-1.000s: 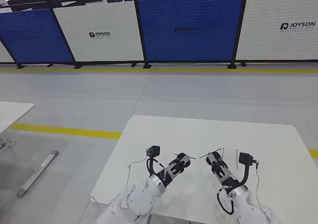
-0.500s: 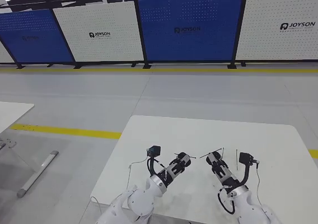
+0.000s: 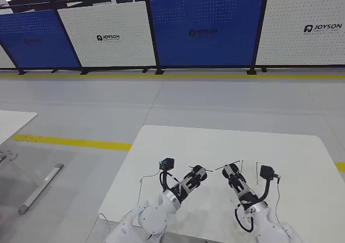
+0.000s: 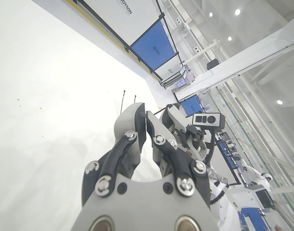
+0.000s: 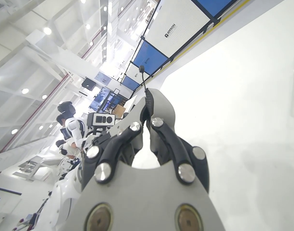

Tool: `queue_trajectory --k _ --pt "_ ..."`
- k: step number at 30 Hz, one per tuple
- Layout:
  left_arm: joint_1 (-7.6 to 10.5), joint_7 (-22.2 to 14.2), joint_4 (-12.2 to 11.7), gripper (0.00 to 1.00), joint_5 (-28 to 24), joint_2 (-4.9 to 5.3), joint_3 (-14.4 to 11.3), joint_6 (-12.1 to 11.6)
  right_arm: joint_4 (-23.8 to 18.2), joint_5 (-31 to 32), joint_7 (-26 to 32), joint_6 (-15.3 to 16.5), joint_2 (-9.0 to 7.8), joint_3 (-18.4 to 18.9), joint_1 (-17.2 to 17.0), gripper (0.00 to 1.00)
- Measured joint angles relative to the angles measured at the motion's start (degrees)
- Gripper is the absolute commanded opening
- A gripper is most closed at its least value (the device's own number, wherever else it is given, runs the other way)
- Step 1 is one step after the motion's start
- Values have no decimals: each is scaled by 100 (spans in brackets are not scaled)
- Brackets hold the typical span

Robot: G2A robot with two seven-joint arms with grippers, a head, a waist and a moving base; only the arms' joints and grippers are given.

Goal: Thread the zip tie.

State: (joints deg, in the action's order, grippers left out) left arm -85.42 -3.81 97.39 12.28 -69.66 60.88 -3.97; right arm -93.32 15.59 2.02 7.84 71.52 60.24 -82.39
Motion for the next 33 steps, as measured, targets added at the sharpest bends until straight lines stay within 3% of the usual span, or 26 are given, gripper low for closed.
queue_trajectory --k 12,33 --pt "0 0 0 0 0 0 0 0 97 303 -58 -233 51 -115 64 0" --pt "0 0 0 0 0 0 0 0 170 469 -149 -258 158 -153 75 0"
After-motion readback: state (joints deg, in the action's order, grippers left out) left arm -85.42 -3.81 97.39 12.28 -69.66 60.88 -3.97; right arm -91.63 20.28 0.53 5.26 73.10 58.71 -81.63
